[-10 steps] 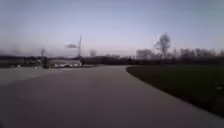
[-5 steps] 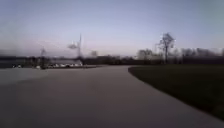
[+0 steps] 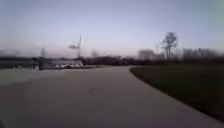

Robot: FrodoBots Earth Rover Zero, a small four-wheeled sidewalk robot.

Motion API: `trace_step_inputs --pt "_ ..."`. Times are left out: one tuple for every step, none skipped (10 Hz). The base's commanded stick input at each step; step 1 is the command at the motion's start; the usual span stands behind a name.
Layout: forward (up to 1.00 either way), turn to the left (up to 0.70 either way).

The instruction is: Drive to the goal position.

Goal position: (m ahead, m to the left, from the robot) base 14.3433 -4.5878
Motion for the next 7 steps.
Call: trace_step_inputs --pt "1.0 0.01" --pt "1.0 0.01" --pt "1.0 -0.13" --pt "1.0 -0.31" --pt "1.0 -0.17" --pt "1.0 0.01" --pt "1.0 0.01"
